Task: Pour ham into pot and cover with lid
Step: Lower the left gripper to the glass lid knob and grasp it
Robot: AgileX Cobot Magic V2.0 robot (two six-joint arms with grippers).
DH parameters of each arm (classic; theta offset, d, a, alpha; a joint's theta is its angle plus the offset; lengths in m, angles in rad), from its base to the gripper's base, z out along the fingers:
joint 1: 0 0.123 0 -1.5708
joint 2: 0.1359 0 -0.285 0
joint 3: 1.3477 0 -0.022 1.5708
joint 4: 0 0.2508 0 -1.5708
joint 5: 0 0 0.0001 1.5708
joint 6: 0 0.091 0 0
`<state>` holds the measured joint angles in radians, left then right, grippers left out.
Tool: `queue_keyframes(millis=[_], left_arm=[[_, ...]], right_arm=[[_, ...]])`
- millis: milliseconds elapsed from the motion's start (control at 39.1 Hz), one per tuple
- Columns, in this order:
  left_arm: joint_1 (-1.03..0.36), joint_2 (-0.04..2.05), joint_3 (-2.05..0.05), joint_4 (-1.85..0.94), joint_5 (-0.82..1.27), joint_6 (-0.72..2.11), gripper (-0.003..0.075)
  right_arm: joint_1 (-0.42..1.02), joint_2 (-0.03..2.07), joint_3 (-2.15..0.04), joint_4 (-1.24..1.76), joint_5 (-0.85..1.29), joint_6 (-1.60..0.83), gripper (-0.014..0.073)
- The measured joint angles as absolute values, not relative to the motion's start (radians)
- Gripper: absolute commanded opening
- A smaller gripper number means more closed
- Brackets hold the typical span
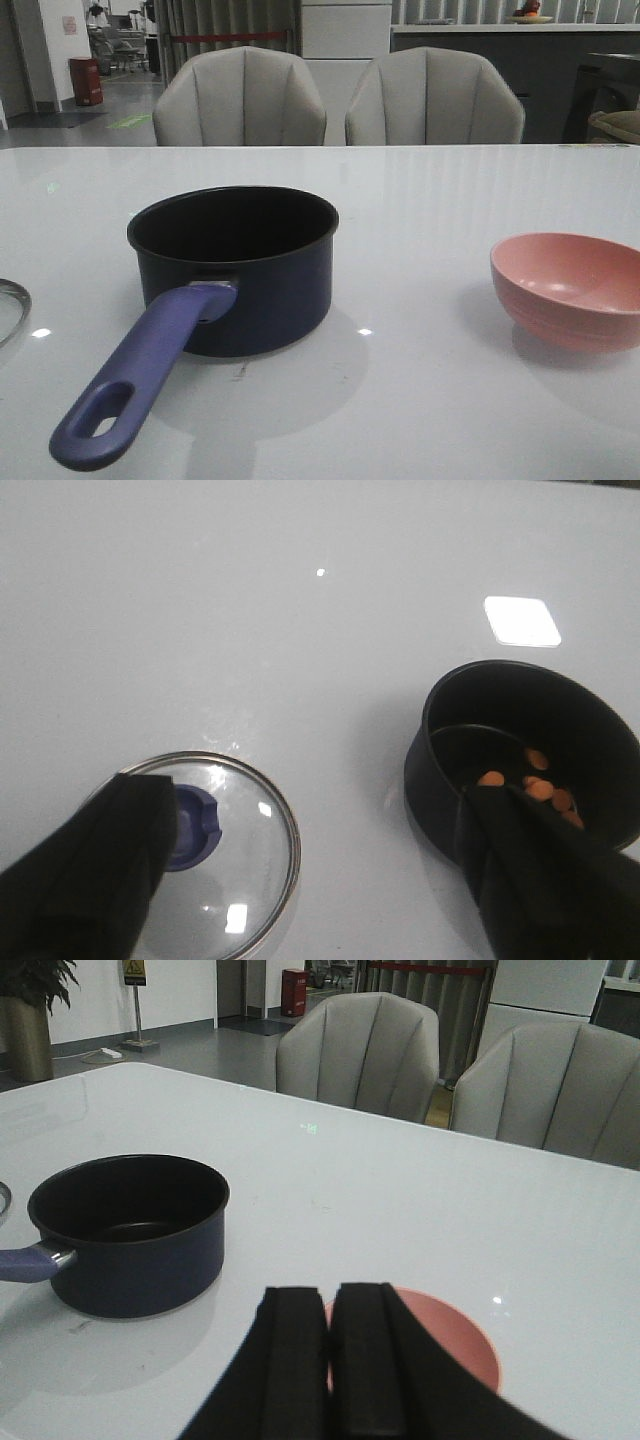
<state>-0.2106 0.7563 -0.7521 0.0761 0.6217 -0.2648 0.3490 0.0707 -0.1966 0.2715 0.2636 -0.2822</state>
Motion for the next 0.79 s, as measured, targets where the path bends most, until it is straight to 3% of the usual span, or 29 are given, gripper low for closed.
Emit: queue_keyframes(millis=[409,793], left_arm=[[-0.206,1.218,-1.031,0.178,0.899,-0.398,0.0607],[0.004,1.520,-1.159,0.035,0.988,-0.328,0.0607]], right_arm=[[0.349,0.071,-0.197,0.272,0.264,-0.282,0.0166],[0.349,0.071,-0.197,0.272,0.264,-0.282,0.0166]])
